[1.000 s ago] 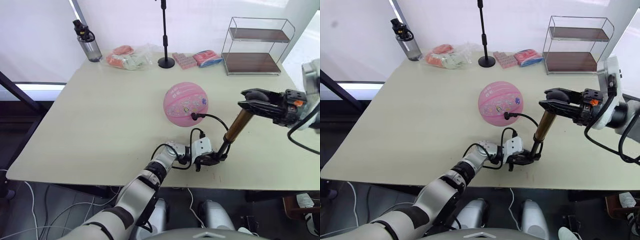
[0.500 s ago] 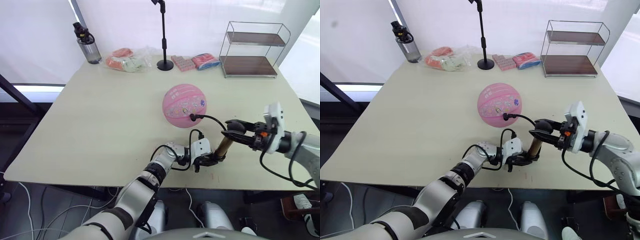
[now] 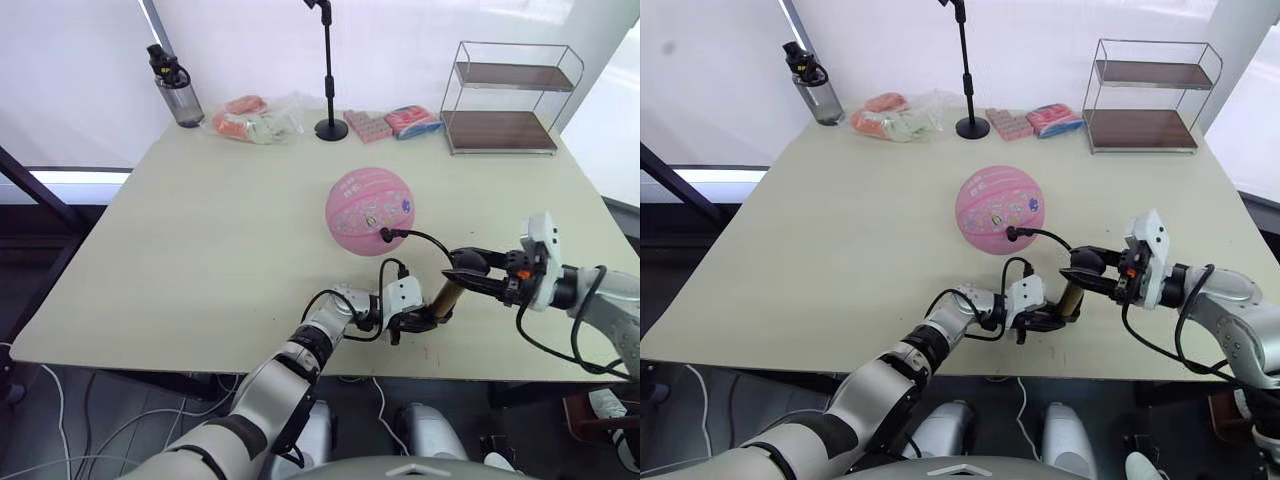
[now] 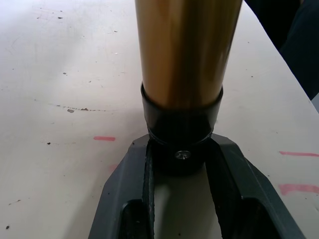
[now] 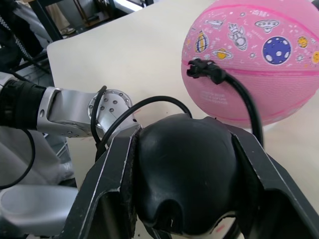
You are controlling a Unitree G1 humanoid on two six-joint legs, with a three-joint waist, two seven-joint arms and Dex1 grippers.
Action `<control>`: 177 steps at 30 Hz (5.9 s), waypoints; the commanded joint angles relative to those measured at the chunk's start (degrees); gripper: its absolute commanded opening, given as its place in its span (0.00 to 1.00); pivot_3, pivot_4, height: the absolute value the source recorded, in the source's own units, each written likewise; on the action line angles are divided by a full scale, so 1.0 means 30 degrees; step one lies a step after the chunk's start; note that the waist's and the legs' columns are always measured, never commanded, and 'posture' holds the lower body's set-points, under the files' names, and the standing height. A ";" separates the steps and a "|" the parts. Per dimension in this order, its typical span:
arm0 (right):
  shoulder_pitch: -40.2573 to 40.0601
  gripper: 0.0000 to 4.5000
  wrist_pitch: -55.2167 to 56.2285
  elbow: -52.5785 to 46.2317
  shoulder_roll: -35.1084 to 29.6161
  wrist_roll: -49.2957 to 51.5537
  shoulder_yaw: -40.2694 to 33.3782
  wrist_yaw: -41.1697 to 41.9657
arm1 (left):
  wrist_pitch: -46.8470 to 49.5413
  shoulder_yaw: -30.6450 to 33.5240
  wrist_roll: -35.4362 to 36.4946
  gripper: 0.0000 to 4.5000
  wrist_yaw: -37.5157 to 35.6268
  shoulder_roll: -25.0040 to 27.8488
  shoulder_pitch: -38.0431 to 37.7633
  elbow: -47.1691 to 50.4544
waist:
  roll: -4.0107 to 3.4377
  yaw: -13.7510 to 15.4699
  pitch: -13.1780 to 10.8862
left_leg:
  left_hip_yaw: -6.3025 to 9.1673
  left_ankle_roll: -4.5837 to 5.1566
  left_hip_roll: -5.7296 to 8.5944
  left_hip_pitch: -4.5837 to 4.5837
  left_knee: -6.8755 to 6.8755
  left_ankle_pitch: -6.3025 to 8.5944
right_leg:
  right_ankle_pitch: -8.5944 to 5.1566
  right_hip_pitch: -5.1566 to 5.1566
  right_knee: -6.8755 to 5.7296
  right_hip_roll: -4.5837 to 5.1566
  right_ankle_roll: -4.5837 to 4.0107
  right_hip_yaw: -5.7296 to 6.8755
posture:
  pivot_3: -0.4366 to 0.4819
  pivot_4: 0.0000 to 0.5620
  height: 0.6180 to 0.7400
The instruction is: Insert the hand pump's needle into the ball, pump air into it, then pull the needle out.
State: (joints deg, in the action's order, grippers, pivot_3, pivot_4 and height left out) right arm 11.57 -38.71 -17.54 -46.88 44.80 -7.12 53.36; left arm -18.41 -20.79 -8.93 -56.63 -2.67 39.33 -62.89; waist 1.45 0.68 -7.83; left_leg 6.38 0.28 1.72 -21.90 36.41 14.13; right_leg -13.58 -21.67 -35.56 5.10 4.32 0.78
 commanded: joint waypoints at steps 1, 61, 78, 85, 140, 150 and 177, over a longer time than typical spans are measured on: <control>0.1498 0.43 -0.0974 -0.1121 -0.1067 0.1884 -0.2536 -0.0028 | 0.1921 -0.0904 -0.1550 0.23 0.0096 0.1089 -0.1658 -0.2649 | -0.0020 0.0041 -0.0041 | 0.0003 0.0001 0.0002 -0.0003 0.0000 0.0000 | 0.0005 -0.0003 0.0000 0.0000 0.0010 0.0001 | 0.48 0.27 0.93; -0.0985 0.43 0.0997 -0.0476 0.0959 -0.0326 -0.0972 -0.0381 | 0.2014 -0.0865 -0.1487 0.23 0.0205 0.1163 -0.1503 -0.2636 | 0.0092 -0.0089 0.0114 | 0.0057 -0.0006 -0.0020 0.0030 -0.0009 0.0004 | -0.0011 0.0022 0.0003 -0.0024 -0.0015 0.0046 | 0.48 0.27 0.93; 0.5654 0.43 -0.5334 0.0924 -0.3971 0.7338 -0.6127 -0.0582 | 0.1972 -0.0905 -0.1558 0.23 0.0105 0.1147 -0.1415 -0.2691 | -0.0029 0.0031 -0.0164 | 0.0037 0.0007 0.0005 -0.0020 -0.0006 -0.0004 | -0.0002 -0.0001 0.0010 0.0007 0.0000 0.0049 | 0.48 0.27 0.93; 0.6975 0.43 -0.5931 0.1822 -0.4821 0.7291 -0.6083 -0.0370 | 0.1982 -0.0906 -0.1557 0.23 0.0115 0.1123 -0.1431 -0.2683 | -0.0080 0.0040 -0.0230 | 0.0030 0.0007 0.0013 -0.0037 -0.0004 -0.0004 | 0.0023 -0.0013 0.0010 0.0016 0.0045 0.0047 | 0.48 0.27 0.93; 0.3717 0.43 -0.4794 -0.0641 -0.3055 0.5537 -0.5128 0.0049 | 0.1973 -0.0837 -0.1520 0.23 0.0191 0.1206 -0.1255 -0.2755 | 0.0008 0.0028 -0.0134 | 0.0043 0.0002 0.0003 -0.0012 -0.0003 -0.0001 | 0.0023 0.0001 0.0001 -0.0002 0.0046 0.0053 | 0.48 0.27 0.93; 0.6345 0.43 -0.5700 0.0441 -0.3625 0.6926 -0.5807 -0.0665 | 0.1980 -0.0795 -0.1505 0.23 0.0239 0.1227 -0.1194 -0.2775 | -0.0033 0.0026 -0.0170 | 0.0037 0.0000 0.0004 -0.0017 -0.0001 0.0000 | 0.0020 -0.0004 0.0002 0.0009 0.0040 0.0046 | 0.48 0.27 0.93; -0.1586 0.43 0.0166 0.1011 0.2397 -0.0592 0.0743 -0.1000 | 0.1958 -0.0851 -0.1541 0.23 0.0344 0.1245 -0.1235 -0.2789 | 0.0095 -0.0077 0.0038 | 0.0048 -0.0002 -0.0018 0.0030 -0.0003 0.0001 | 0.0022 0.0010 -0.0004 -0.0028 0.0042 0.0043 | 0.48 0.27 0.93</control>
State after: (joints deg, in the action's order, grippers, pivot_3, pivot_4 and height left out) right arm 9.40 -38.02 -16.73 -40.29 47.26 -9.81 50.30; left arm -18.02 -20.92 -8.89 -56.76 -2.13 39.57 -63.06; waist 1.73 0.45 -7.71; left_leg 6.54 0.27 1.67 -21.81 36.40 14.13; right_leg -13.52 -21.64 -35.58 5.01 4.45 0.92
